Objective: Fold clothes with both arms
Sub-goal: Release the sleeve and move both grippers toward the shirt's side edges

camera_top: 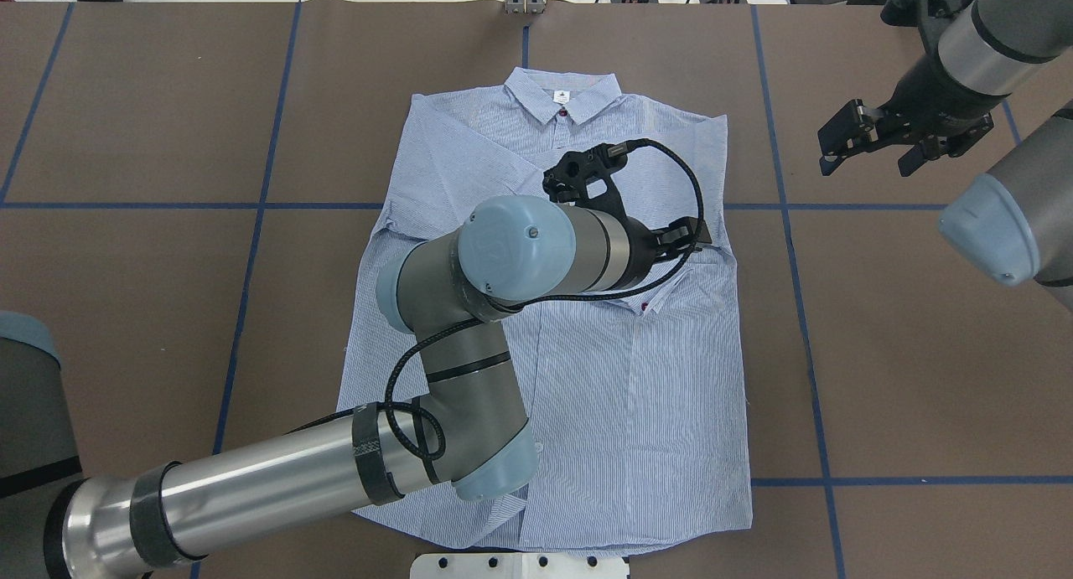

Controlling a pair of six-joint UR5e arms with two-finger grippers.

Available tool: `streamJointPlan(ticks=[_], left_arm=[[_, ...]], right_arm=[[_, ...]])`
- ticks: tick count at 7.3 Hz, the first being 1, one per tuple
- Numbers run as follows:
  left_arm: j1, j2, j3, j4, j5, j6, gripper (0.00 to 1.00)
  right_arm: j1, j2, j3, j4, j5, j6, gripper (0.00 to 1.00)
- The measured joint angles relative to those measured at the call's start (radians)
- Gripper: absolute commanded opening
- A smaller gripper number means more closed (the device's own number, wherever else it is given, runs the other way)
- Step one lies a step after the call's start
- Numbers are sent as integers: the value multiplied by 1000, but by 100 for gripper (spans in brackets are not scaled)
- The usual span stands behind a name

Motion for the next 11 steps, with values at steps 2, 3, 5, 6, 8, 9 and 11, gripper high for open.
streamJointPlan(ticks=[2, 3, 5, 6, 8, 9, 11], left_arm=[[-27, 88, -166, 160, -22, 4, 99], [-56, 143, -245, 224, -55, 4, 99], [-96, 290, -392, 265, -76, 5, 100], [-103, 346, -446, 270, -65, 7, 100], [-109, 397, -499, 288, -56, 13, 100], [-111, 417, -525, 293, -58, 14, 100], [-112, 470, -577, 290, -62, 15, 100]], right_arm=[[-5, -26, 24, 2, 18, 4, 100], [-24, -53, 50, 6, 24, 12, 100], [-128, -128, 92, 152, -7, 189, 100], [-210, -170, 99, 273, -60, 322, 100], [-358, -228, 114, 400, -153, 496, 100], [-417, -238, 127, 415, -185, 557, 100], [-514, -243, 145, 421, -224, 626, 100]])
